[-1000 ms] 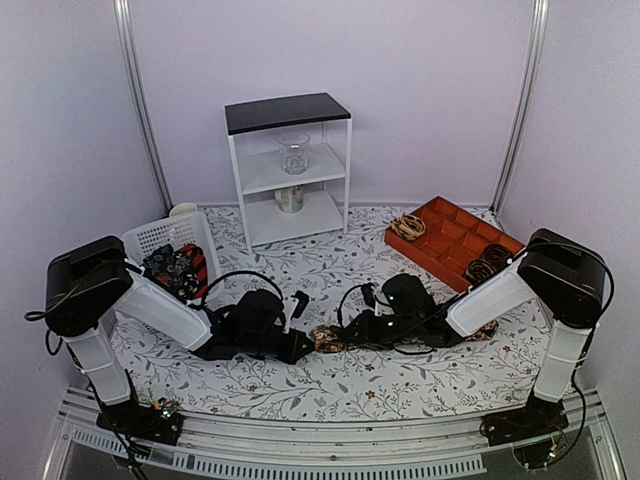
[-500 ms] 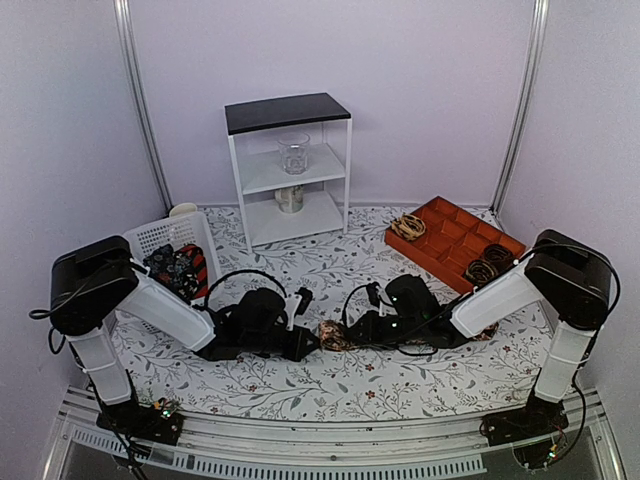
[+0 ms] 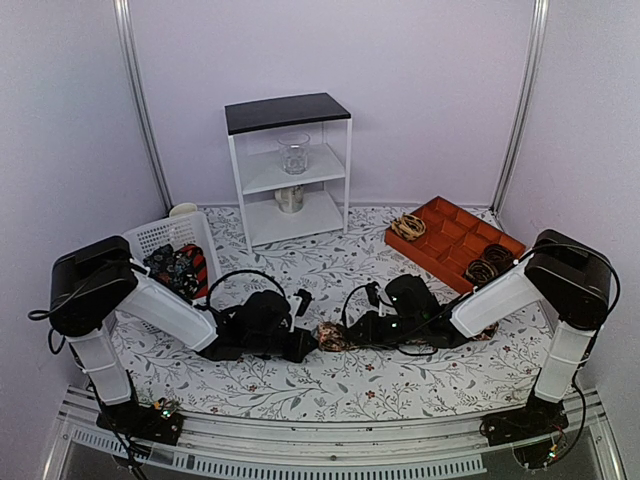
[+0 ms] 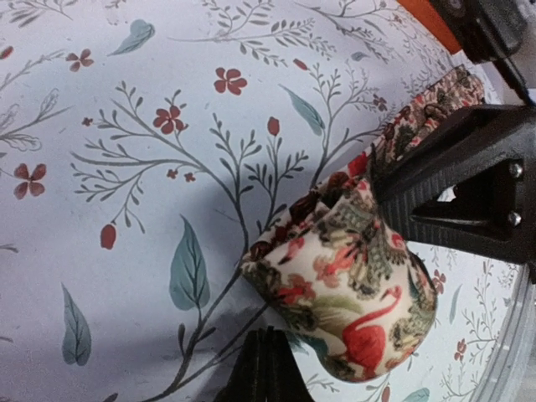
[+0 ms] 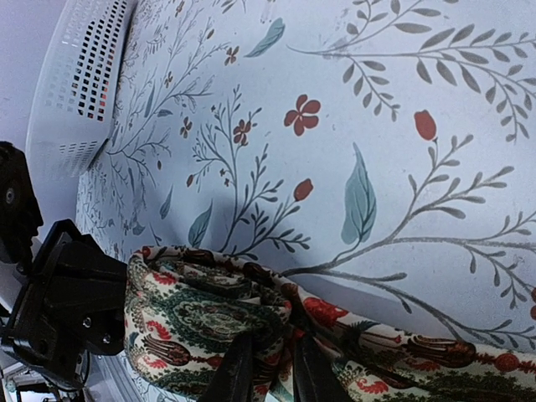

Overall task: Roll the ties
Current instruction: Roll the tie at the center of the board.

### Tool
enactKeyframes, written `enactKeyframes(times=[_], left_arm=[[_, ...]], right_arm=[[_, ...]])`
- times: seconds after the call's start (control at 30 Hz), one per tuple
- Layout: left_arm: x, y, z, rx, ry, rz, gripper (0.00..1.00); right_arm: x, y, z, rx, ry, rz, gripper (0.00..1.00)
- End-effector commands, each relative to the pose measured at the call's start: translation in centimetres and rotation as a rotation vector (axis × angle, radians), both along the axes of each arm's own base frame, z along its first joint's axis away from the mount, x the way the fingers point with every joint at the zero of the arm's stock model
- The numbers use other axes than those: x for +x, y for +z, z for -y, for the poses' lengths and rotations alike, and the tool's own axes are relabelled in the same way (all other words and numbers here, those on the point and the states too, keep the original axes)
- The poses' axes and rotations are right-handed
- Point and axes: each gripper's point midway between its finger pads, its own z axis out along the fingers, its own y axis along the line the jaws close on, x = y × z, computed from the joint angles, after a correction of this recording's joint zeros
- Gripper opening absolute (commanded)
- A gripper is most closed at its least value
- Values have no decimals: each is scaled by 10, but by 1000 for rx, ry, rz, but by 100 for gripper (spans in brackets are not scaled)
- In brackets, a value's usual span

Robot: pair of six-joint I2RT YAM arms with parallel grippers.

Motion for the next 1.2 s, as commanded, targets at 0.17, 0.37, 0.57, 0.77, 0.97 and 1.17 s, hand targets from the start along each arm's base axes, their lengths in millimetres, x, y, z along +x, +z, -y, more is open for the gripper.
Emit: enactKeyframes(times=[0.17,0.37,0.57,0.77,0.97,1.17], left_arm=[[9,4,17,31,-41,14,0],[7,25,28,-35,-86,53,0],[8,24,32,-19,-99,66,0],[8,28,35,-22,-112,76,0],[9,30,36,-20,-119,87,0],[10,30,39,-6,-133,102,0]], right_arm=[[0,-4,1,-13,1,6,18],[2,5,10,-24,-28,43,18],[3,9,13,-32,-30,66,16],[4,11,15,-38,-32,81,11],[5,17,21,-41,-52,99,9],[7,16,31,-60,-87,103,9]])
